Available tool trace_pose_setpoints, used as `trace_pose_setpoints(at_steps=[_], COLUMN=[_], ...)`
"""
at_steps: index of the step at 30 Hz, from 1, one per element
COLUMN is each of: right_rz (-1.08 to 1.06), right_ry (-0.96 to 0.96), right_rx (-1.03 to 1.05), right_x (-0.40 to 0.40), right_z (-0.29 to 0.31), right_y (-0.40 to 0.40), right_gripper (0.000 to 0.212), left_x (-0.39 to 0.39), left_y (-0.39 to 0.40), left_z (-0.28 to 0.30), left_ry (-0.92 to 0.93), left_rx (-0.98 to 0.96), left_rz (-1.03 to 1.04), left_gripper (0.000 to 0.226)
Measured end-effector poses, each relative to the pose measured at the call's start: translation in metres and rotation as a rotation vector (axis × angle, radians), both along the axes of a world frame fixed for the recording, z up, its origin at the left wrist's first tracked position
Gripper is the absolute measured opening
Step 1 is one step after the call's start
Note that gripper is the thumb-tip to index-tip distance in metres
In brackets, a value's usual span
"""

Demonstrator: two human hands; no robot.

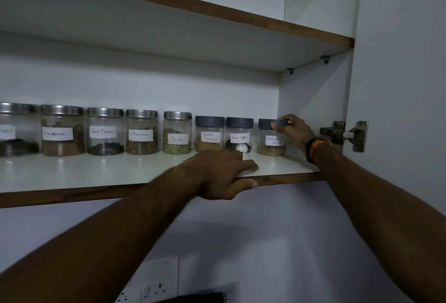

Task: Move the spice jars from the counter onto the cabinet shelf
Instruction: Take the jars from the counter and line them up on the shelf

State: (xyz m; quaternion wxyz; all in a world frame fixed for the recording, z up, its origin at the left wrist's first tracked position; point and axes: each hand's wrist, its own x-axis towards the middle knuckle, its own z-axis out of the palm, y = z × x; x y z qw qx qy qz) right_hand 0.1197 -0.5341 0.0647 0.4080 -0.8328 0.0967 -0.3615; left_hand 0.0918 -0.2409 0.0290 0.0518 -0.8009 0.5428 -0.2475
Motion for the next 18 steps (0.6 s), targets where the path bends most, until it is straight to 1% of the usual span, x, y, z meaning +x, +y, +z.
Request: trace_pose_setpoints(at_steps=[4, 8, 14, 18], right_rz=[-0.038, -0.069, -0.078, -0.09], right_ry=[0.009, 0.014, 0.052, 0.061], right_rx=[-0.07, -0.14, -0.179, -0.181], right_x=[0.009, 0.019, 0.031, 0.038], right_z=[0.002, 0.004, 0.004, 0.002], right_y=[-0.005, -0.007, -0.012, -0.014], right_gripper=[0.044, 0.046, 0.042, 0.044], left_x=[0.001, 0.001, -0.001, -0.001], left_y=[0.0, -0.001, 0.0, 0.0], left_z=[0.0, 0.001, 0.001, 0.002], left_ry=[0.013, 0.019, 0.029, 0.033], left_rx=[-0.007, 0.002, 0.004, -0.001], left_rz=[0.0, 0.012, 0.024, 0.034], left_gripper=[0.056, 0.057, 0.057, 0.057])
